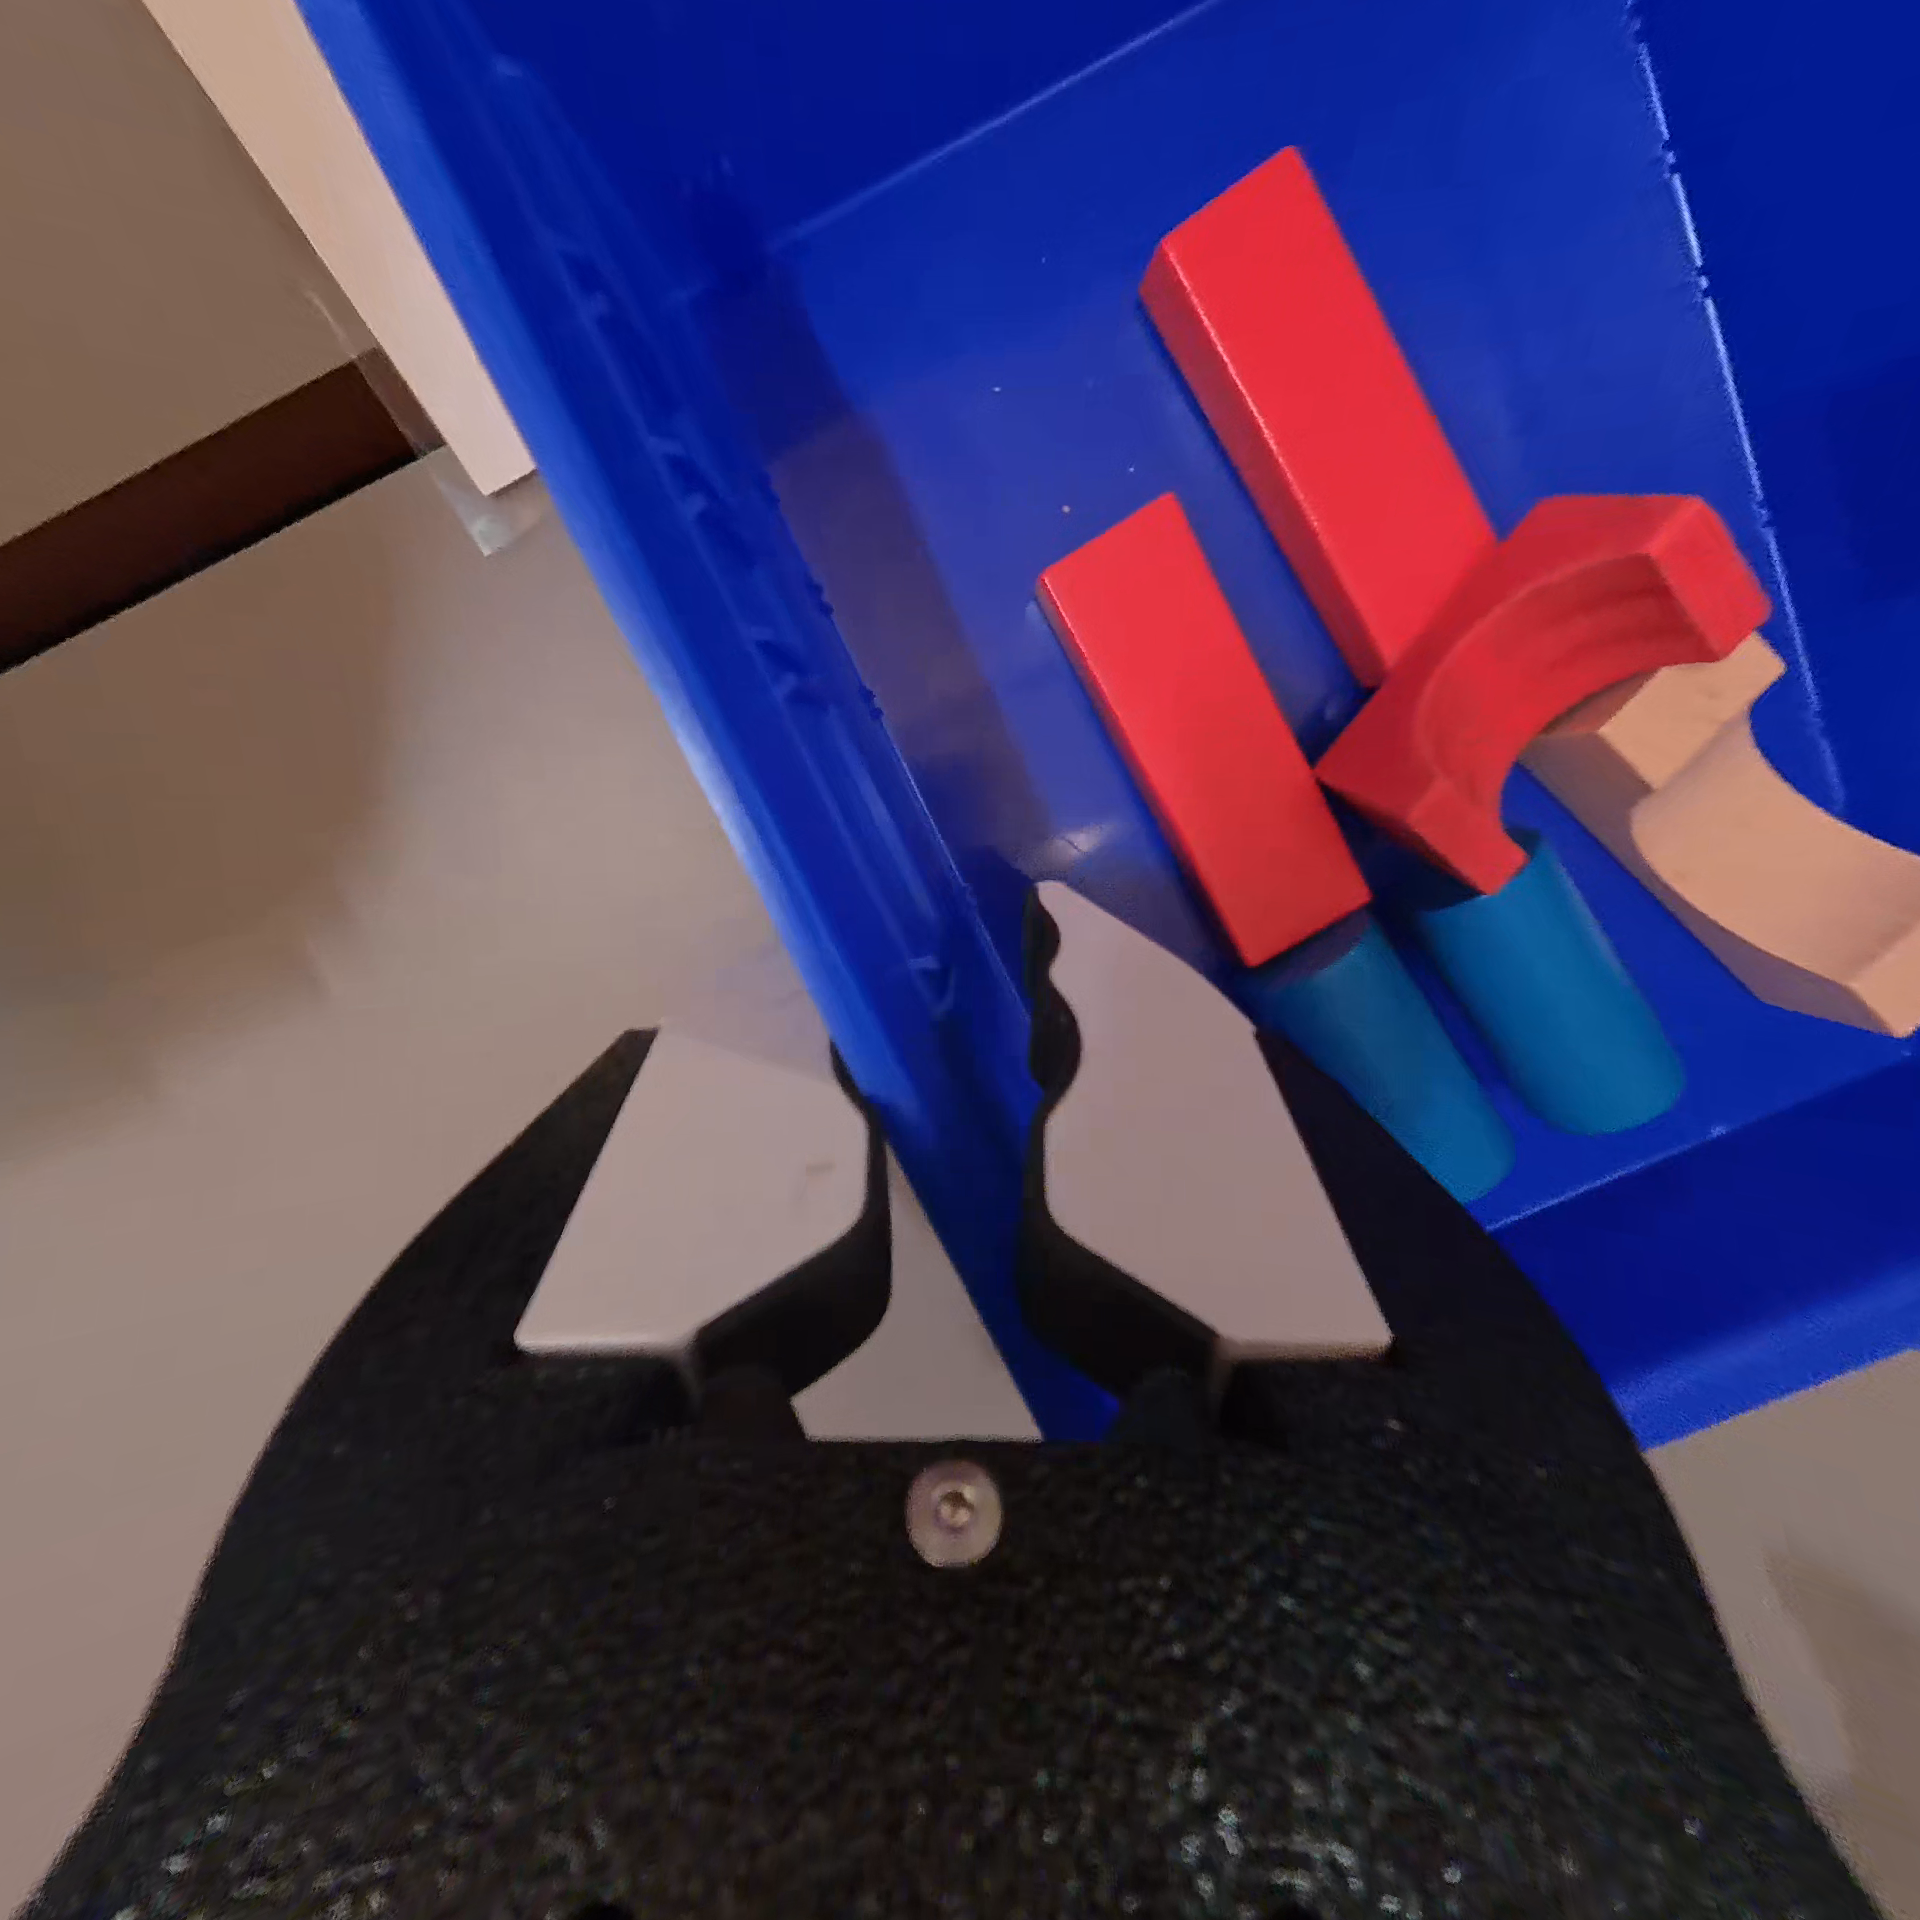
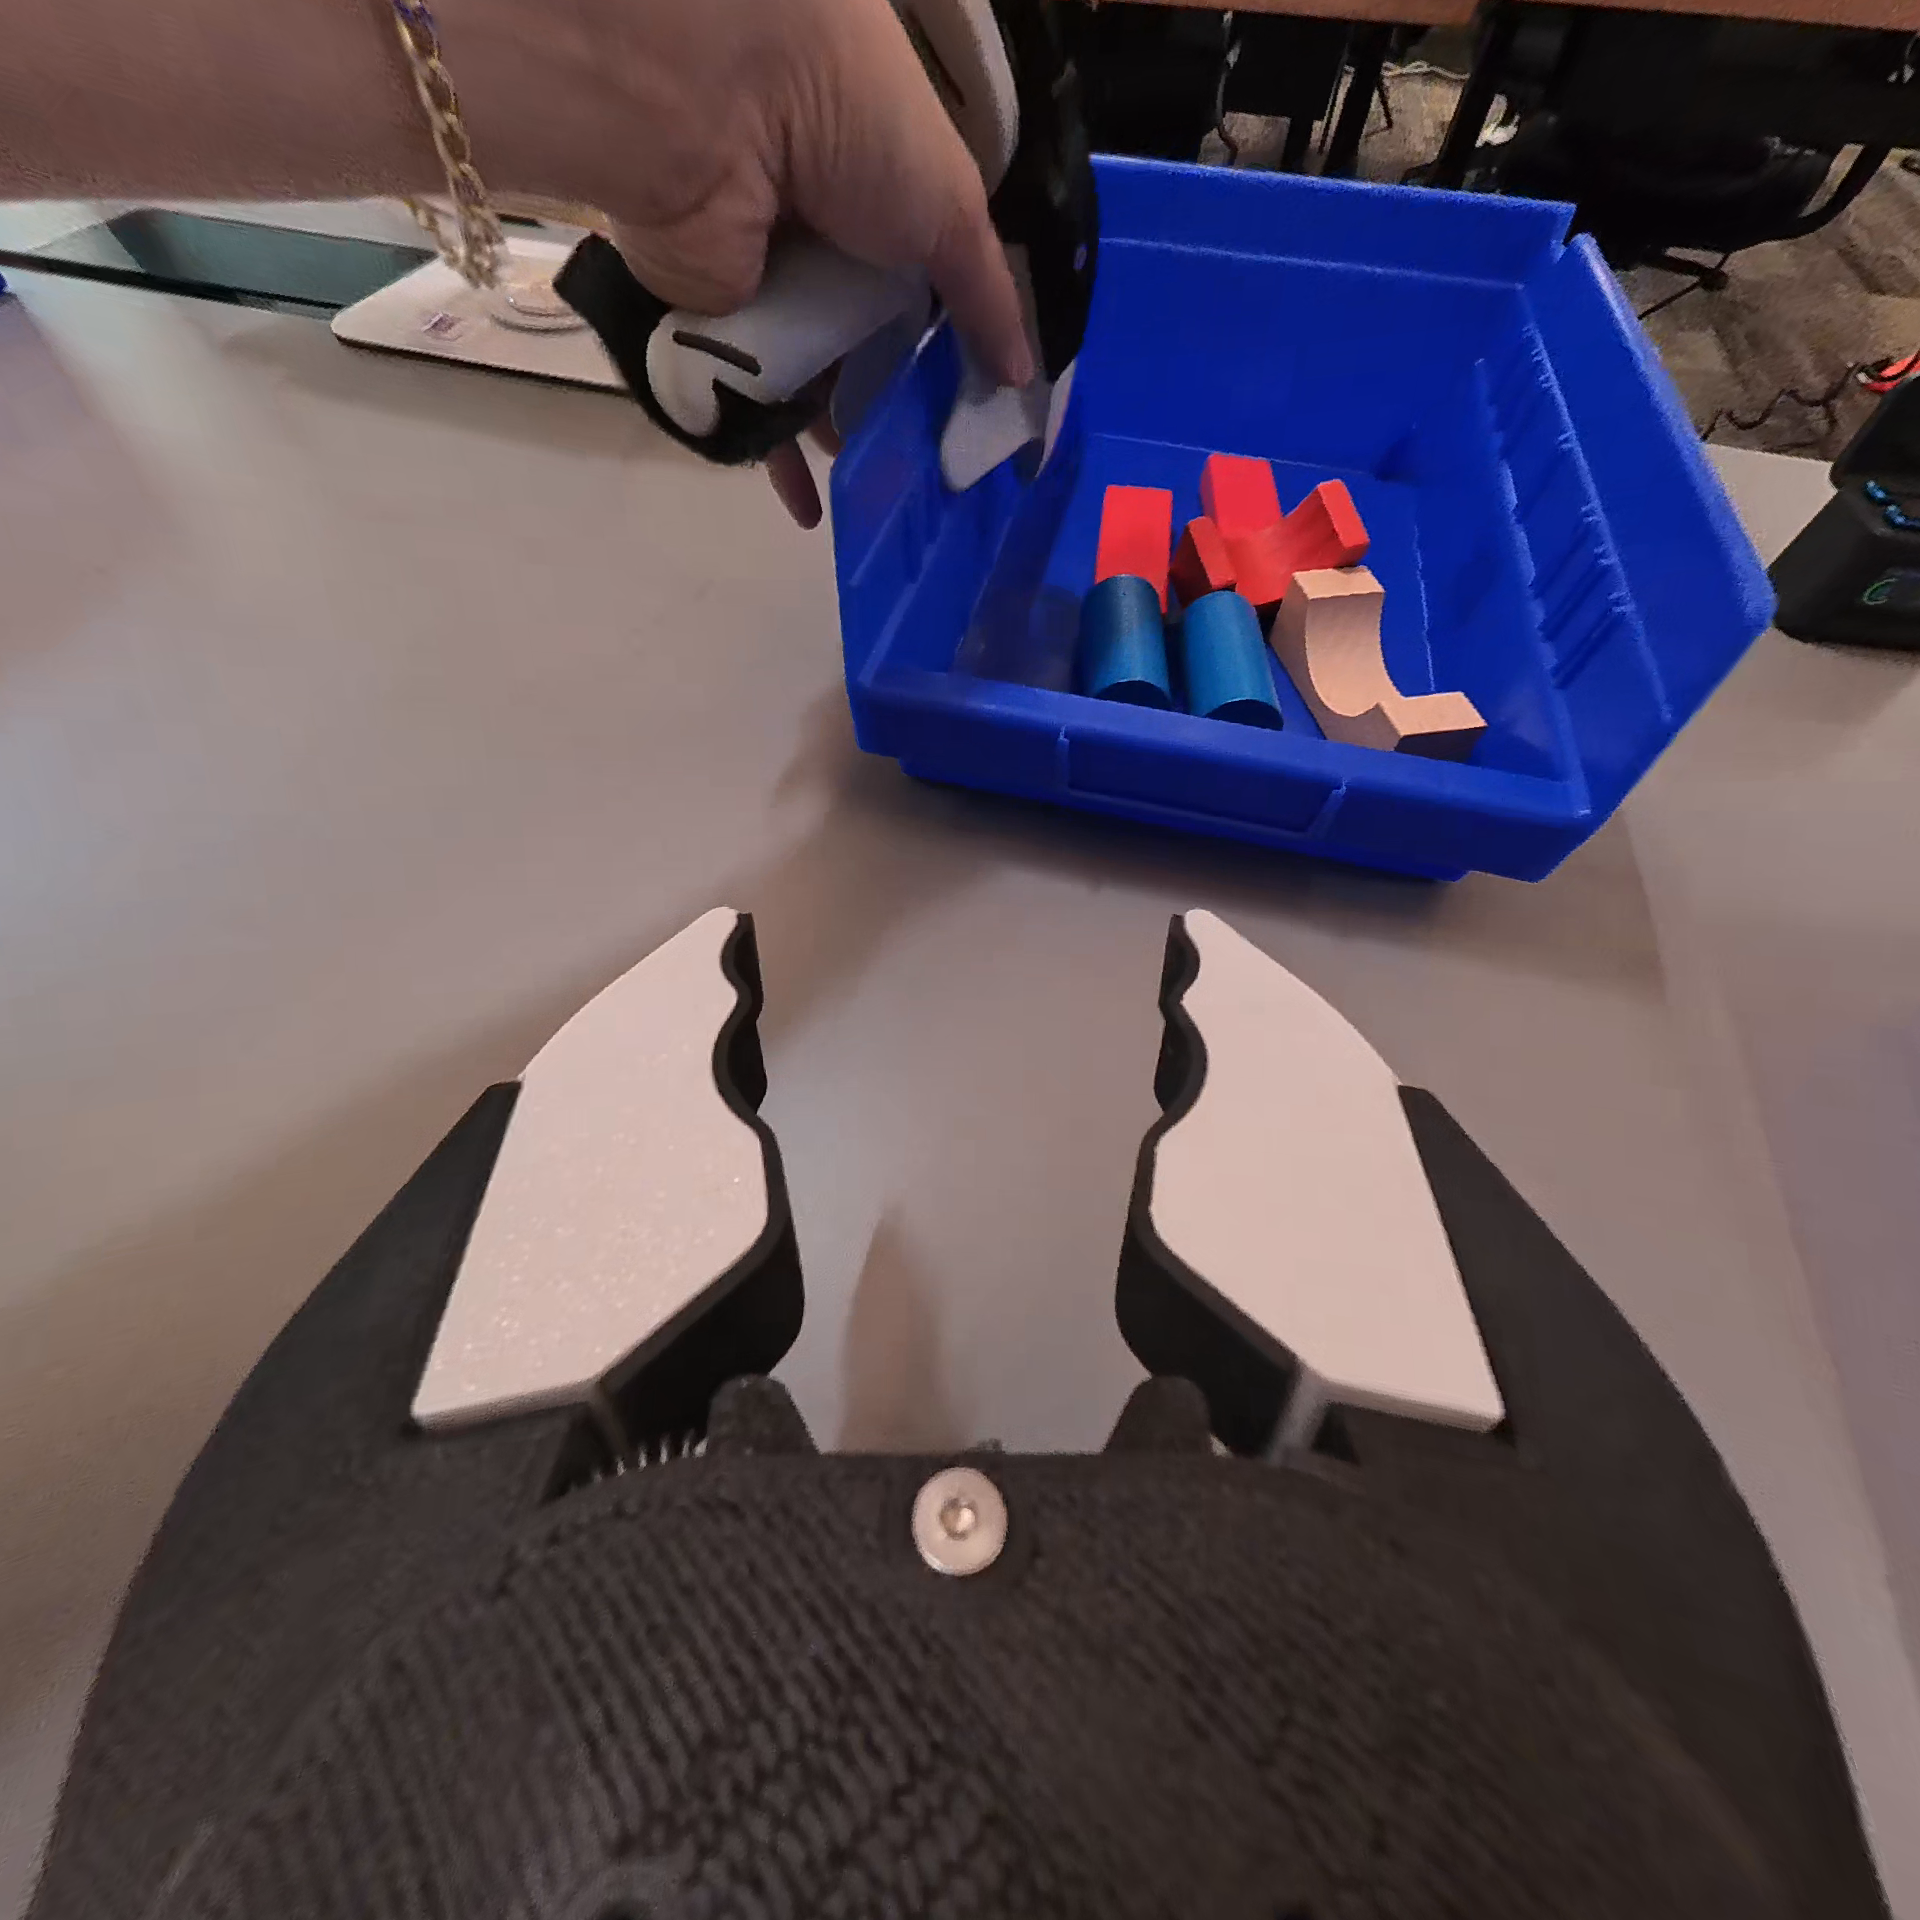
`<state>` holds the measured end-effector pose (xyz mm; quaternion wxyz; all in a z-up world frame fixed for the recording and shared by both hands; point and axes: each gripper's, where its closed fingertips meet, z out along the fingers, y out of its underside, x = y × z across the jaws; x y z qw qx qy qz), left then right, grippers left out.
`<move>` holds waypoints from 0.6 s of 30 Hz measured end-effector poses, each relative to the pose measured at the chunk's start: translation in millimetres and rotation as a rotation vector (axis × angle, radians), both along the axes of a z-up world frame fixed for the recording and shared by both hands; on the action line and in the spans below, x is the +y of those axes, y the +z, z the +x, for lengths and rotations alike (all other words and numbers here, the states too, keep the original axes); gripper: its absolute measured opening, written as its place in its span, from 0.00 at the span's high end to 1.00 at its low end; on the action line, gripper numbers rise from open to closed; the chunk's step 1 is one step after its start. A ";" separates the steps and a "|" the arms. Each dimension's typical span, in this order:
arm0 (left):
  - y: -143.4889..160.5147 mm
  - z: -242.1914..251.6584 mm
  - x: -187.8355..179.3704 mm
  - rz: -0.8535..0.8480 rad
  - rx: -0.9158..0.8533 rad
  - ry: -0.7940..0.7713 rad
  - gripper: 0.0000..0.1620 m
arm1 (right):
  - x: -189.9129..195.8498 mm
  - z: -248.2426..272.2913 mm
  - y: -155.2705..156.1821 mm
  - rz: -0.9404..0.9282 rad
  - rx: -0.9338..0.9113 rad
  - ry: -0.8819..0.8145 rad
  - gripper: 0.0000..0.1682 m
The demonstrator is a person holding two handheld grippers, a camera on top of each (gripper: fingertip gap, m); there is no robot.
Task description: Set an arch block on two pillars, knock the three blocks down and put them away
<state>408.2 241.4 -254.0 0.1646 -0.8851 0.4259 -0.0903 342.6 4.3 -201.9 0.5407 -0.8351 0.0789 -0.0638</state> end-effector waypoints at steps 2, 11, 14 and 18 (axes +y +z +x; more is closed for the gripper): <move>0.0 0.1 2.5 -0.006 -0.020 0.018 0.88 | -1.5 0.2 3.3 0.007 -0.005 -0.002 0.56; 1.2 -26.6 20.1 0.041 0.009 -0.049 0.95 | -13.3 0.1 28.9 0.052 -0.055 -0.028 0.57; 0.1 -45.6 16.5 -0.019 0.007 -0.081 0.95 | -15.8 -3.9 41.4 0.088 -0.068 -0.026 0.57; -0.3 -81.9 16.3 -0.057 -0.005 -0.113 0.96 | -9.4 -12.4 48.5 0.104 -0.089 -0.012 0.60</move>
